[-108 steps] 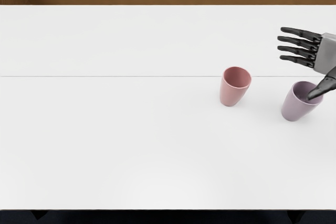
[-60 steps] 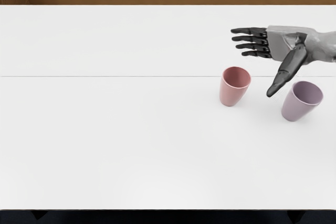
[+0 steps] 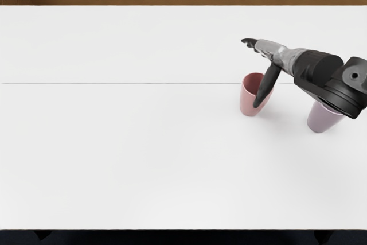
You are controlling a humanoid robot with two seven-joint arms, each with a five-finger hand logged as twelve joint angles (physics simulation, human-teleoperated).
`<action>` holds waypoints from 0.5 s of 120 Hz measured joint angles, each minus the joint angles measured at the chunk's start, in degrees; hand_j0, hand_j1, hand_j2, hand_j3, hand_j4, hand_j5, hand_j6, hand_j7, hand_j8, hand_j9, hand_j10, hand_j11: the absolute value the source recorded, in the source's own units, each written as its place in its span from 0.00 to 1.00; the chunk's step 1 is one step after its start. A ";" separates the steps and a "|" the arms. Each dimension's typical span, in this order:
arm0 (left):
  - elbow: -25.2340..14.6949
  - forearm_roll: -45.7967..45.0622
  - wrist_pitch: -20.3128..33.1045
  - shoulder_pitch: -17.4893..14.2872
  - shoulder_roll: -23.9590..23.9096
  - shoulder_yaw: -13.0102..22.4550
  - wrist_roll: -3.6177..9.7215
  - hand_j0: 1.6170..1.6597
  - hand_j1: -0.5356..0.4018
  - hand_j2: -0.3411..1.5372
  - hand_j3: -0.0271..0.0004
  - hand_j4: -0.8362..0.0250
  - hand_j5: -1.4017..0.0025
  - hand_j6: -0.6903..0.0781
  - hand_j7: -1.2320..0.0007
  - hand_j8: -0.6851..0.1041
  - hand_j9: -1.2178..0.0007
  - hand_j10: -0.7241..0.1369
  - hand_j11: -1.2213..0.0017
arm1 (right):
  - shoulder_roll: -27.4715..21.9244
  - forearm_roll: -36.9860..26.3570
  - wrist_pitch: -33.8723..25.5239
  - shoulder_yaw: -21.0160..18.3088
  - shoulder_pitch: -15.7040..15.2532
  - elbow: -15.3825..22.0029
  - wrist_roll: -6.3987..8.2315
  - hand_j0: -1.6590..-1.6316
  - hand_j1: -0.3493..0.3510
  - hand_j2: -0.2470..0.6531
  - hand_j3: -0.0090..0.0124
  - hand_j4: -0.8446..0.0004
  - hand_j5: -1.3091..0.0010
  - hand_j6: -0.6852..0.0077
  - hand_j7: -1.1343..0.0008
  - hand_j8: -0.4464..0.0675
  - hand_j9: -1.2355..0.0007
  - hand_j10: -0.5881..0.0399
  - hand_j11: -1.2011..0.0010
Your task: Pick up cup and place in cup with right hand
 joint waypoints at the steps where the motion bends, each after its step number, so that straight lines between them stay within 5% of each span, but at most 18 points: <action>1: 0.00 0.00 0.00 0.00 0.00 0.00 0.00 0.96 0.94 0.18 0.98 0.97 1.00 0.90 1.00 0.87 1.00 0.84 1.00 | 0.09 -0.05 -0.23 -0.07 -0.11 -0.01 -0.01 0.04 0.00 0.28 0.42 1.00 1.00 0.98 1.00 0.86 1.00 0.93 1.00; 22: 0.00 0.00 0.00 0.01 0.00 0.00 0.00 0.96 0.94 0.18 0.98 0.97 1.00 0.90 1.00 0.87 1.00 0.84 1.00 | 1.01 -0.61 -5.64 -1.28 -2.13 -0.08 -0.13 0.04 0.02 0.27 0.42 0.98 0.98 0.96 0.98 0.83 0.98 0.91 0.98; 60: 0.00 0.00 0.00 0.07 0.00 0.00 0.00 0.96 0.94 0.18 0.98 0.97 1.00 0.90 1.00 0.87 1.00 0.84 1.00 | 1.11 -0.63 -6.87 -3.16 -2.75 -0.09 -0.30 0.04 0.26 0.24 0.42 0.82 0.85 0.77 0.83 0.57 0.84 0.69 0.84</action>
